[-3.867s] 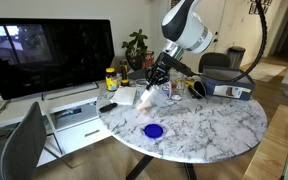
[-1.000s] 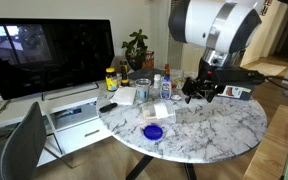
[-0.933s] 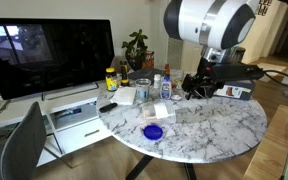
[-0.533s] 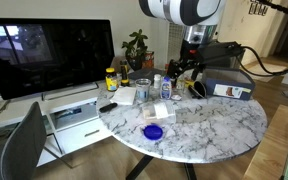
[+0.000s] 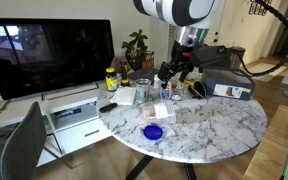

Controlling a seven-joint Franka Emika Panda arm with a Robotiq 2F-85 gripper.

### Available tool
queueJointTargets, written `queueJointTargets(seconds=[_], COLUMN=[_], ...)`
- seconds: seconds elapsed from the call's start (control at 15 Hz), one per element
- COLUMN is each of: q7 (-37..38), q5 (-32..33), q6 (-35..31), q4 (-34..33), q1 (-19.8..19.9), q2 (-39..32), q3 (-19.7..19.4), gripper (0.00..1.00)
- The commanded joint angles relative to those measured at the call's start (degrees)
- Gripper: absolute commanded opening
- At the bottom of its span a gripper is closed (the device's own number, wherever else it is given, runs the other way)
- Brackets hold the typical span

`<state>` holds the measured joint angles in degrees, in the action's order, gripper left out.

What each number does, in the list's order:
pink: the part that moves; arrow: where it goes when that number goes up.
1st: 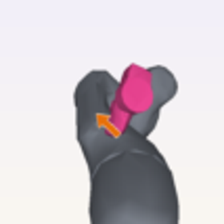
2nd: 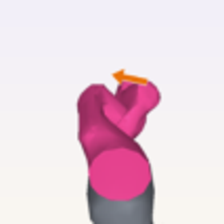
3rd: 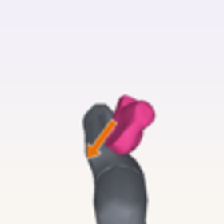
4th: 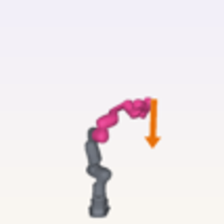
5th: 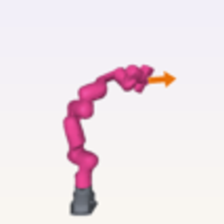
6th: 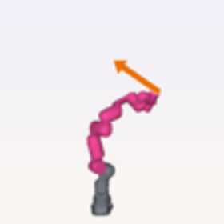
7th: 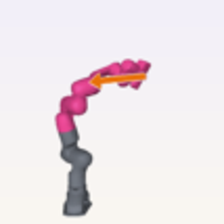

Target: Pour out the transparent bucket is contents, then set the transparent bucket upright

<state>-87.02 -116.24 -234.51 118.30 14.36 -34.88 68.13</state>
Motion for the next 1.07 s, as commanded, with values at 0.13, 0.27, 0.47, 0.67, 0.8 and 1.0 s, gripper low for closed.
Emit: queueJointTargets(seconds=[0.13,0.27,0.47,0.67,0.8,1.0], q7=[-14.7,-20.4,-29.4,-36.2,-34.8,-35.9], q5=[1.4,1.8,2.1,0.7,-0.6,-0.5], q6=[6.7,5.9,5.7,6.1,7.1,7.1], q4=[-4.7,-6.7,-9.9,-14.0,-12.2,-13.6], q1=[-10.8,-14.6,-18.9,-21.6,-22.2,-22.7], q2=[1.0,-0.1,-1.8,-4.0,-1.7,-2.6], q3=[-9.9,-14.0,-19.2,-22.8,-24.1,-24.8], gripper=[1.0,1.0,1.0,1.0,1.0,1.0])
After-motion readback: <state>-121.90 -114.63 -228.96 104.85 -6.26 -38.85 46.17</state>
